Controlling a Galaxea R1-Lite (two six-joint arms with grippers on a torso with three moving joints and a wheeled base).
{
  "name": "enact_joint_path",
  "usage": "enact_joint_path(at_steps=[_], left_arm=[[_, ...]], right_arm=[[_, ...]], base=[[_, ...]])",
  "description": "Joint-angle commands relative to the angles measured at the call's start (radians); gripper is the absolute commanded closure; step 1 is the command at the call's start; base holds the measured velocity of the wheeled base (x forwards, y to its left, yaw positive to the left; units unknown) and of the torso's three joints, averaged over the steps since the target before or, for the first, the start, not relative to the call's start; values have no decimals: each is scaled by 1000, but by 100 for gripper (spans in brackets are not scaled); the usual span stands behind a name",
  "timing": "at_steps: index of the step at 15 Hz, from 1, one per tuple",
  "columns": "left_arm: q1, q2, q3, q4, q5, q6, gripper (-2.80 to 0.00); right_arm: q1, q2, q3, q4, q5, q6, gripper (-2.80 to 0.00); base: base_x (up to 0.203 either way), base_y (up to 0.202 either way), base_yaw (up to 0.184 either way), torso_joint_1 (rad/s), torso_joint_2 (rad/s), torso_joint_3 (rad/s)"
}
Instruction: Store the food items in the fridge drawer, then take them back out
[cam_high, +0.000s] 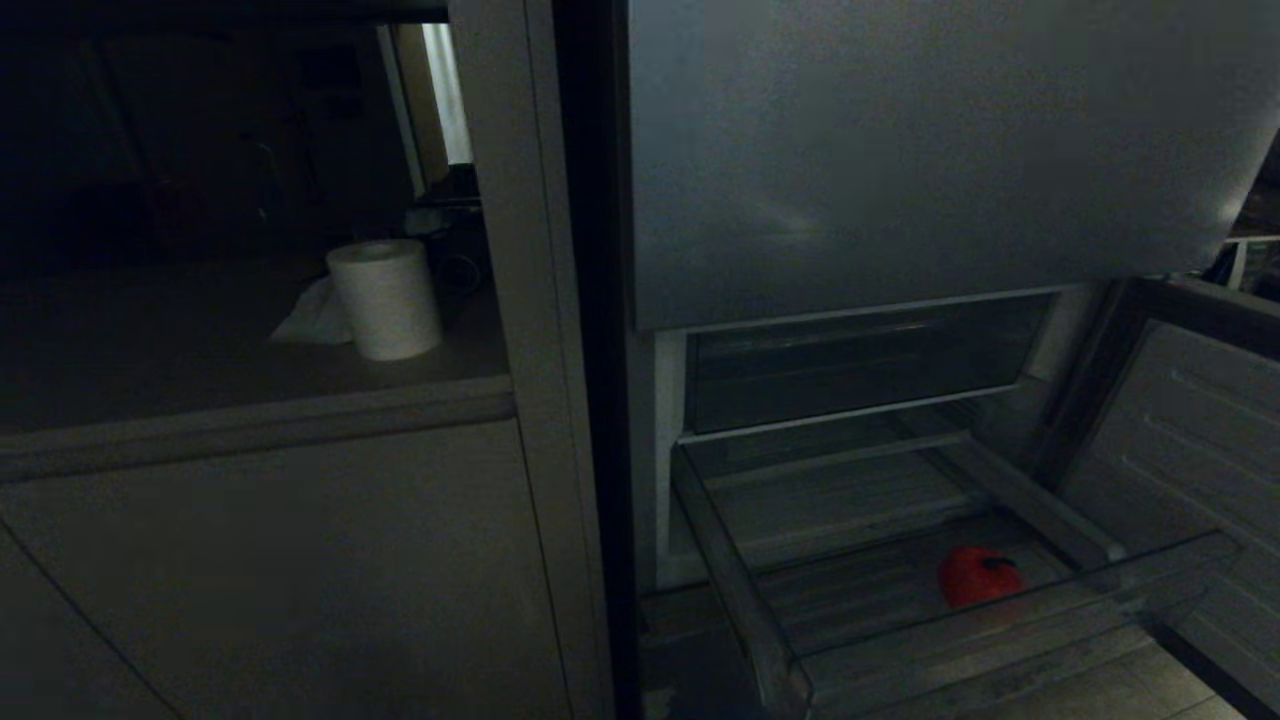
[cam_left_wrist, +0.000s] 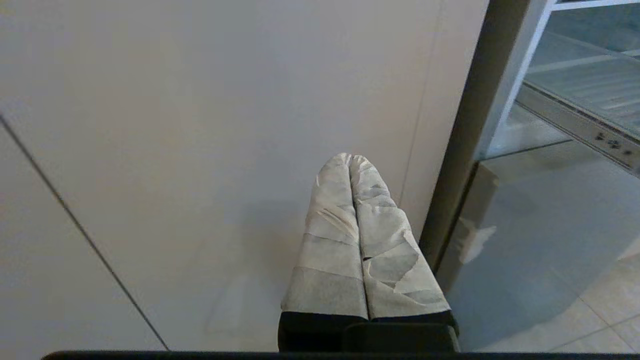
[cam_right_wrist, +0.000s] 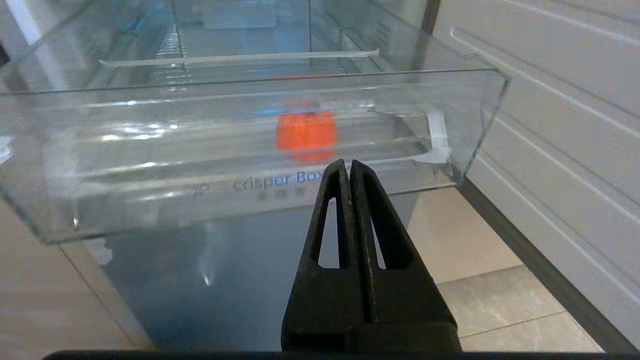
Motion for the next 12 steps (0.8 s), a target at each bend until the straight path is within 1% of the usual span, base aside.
enact_joint_path(at_steps=[1, 5, 7, 8, 9, 10, 12], left_arm=[[1, 0, 0, 0, 0, 0, 0], [1, 2, 0, 0, 0, 0, 0], [1, 1, 0, 0, 0, 0, 0], [1, 2, 0, 0, 0, 0, 0], [1, 0, 0, 0, 0, 0, 0], [1, 2, 0, 0, 0, 0, 0], [1, 0, 0, 0, 0, 0, 0]], right_arm=[[0, 2, 0, 0, -2, 2, 0], [0, 2, 0, 0, -1, 5, 0], [0, 2, -2, -3, 1, -23, 0], [0, 10, -25, 3, -2, -27, 0], [0, 42, -88, 22, -4, -21, 0], [0, 90, -184, 51, -5, -10, 0], [1, 271, -344, 133, -2, 8, 0]], base=[[0, 0, 0, 0, 0, 0], [0, 0, 0, 0, 0, 0], [0, 0, 0, 0, 0, 0], [0, 0, 0, 0, 0, 0], [0, 0, 0, 0, 0, 0], [0, 0, 0, 0, 0, 0], [0, 0, 0, 0, 0, 0]])
